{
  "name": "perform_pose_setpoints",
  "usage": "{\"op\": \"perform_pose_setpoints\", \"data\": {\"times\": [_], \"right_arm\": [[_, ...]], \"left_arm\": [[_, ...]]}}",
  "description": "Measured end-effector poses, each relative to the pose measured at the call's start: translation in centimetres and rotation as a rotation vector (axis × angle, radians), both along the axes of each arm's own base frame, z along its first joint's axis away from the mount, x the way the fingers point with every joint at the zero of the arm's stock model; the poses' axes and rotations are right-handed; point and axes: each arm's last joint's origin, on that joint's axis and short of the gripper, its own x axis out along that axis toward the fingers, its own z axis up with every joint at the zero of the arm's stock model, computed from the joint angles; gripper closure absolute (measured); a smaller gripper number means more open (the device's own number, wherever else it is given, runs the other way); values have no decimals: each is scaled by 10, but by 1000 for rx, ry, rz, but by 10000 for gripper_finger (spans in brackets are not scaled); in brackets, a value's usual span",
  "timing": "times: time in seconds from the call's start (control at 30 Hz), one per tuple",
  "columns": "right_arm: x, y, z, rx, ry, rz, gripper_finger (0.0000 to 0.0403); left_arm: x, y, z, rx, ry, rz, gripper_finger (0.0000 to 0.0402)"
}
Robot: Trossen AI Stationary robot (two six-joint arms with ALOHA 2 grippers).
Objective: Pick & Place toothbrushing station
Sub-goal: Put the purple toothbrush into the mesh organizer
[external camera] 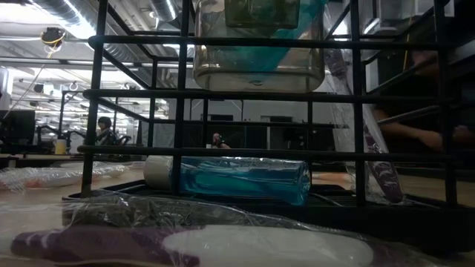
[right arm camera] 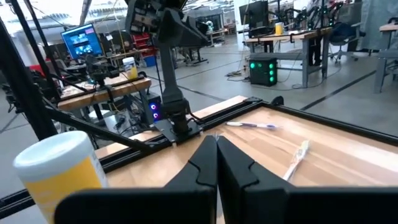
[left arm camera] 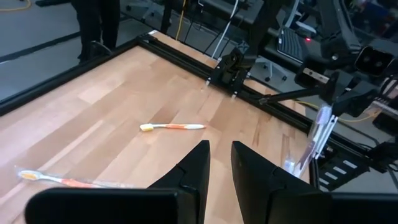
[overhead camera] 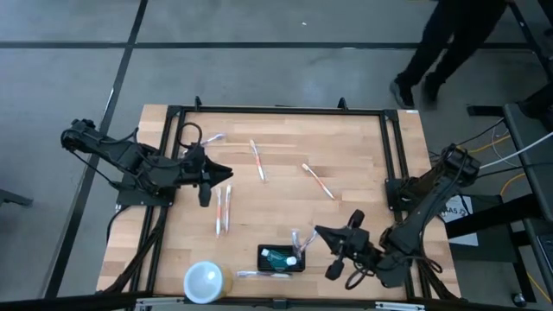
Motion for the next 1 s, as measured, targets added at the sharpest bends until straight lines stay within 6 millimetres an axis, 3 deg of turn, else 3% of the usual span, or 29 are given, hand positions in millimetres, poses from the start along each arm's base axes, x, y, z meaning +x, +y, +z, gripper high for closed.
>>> {"op": "perform_pose_setpoints", "data": {"times": [0.4, 0.6, 0.87, 1.0], "right_arm": [[10, 7, -20, 5, 24, 50, 403], [22, 26, -28, -75, 67, 63, 403], [34, 39, -58, -74, 83, 30, 402], [41, 36, -64, -39, 88, 54, 373]], "left_arm": [[-2, -5, 0, 1, 3, -40, 341], [-3, -7, 0, -12, -1, -44, 341], [-3, -8, 1, -30, -13, -42, 341], [-3, -8, 1, -37, -19, -48, 341]]}}
